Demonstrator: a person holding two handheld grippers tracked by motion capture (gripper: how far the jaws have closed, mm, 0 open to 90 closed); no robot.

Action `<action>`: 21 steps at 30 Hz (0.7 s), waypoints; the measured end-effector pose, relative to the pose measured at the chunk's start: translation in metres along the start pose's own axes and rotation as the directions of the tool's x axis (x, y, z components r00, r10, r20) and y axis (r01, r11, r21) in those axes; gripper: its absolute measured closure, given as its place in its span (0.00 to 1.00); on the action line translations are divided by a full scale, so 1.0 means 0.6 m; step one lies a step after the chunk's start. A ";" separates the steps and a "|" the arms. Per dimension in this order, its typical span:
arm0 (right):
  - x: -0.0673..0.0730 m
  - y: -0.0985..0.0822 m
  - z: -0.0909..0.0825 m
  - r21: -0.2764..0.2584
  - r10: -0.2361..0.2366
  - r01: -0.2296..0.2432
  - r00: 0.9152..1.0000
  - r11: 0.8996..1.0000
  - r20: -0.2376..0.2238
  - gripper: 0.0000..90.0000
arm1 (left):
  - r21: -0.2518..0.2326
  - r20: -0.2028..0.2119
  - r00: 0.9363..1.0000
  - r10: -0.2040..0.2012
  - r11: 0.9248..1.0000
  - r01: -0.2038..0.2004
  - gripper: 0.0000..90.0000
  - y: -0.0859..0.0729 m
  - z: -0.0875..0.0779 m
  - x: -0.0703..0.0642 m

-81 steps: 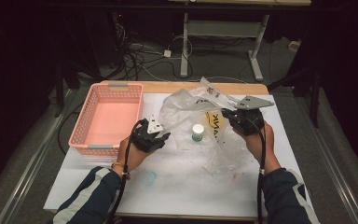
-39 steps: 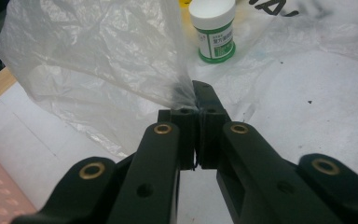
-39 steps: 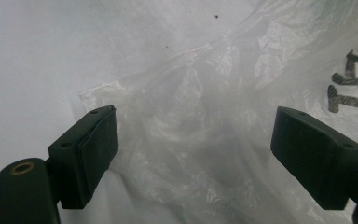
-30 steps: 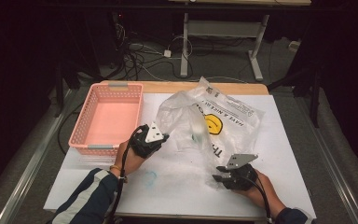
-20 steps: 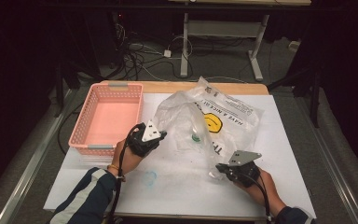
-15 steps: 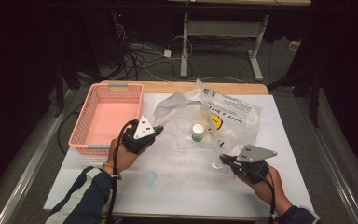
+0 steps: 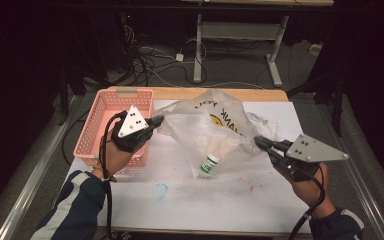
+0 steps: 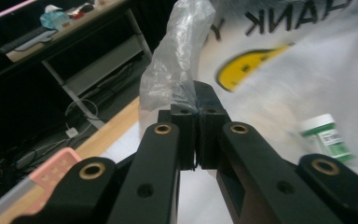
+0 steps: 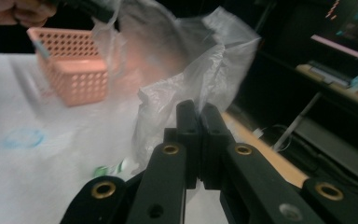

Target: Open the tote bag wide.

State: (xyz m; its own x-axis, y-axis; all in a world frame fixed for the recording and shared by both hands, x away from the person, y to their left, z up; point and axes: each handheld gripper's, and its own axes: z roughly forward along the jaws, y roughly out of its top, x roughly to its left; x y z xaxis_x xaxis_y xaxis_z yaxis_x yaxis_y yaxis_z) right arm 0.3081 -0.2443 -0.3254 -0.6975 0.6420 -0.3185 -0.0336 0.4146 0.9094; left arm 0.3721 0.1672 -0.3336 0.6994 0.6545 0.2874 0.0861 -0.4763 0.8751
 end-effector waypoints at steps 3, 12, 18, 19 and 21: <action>-0.025 0.015 -0.007 -0.045 0.011 -0.009 0.999 0.999 0.044 1.00 | -0.019 -0.008 1.000 -0.015 1.000 0.015 0.95 0.013 -0.002 0.013; -0.070 0.054 -0.021 -0.127 0.021 -0.006 0.992 0.992 0.121 1.00 | -0.064 -0.035 0.999 -0.027 0.998 0.025 0.95 0.044 -0.014 0.033; -0.118 0.062 0.010 -0.089 0.051 -0.035 0.981 0.995 0.189 1.00 | -0.051 -0.060 0.998 0.005 0.999 -0.008 0.95 0.076 0.007 0.047; -0.131 0.059 0.017 -0.085 0.069 -0.053 0.976 0.995 0.204 1.00 | -0.053 -0.063 0.998 0.005 0.999 -0.008 0.95 0.079 0.011 0.049; -0.147 0.052 0.025 -0.076 0.103 -0.089 0.973 0.993 0.209 1.00 | -0.052 -0.063 0.998 0.001 0.999 -0.005 0.95 0.084 0.019 0.053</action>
State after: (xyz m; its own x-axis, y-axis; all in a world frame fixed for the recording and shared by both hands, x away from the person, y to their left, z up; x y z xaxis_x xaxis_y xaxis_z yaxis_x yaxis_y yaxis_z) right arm 0.3794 -0.2782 -0.2727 -0.5324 0.8016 -0.2719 -0.0261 0.3055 0.9518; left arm 0.4068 0.1571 -0.2851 0.6535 0.6894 0.3126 0.0457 -0.4481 0.8928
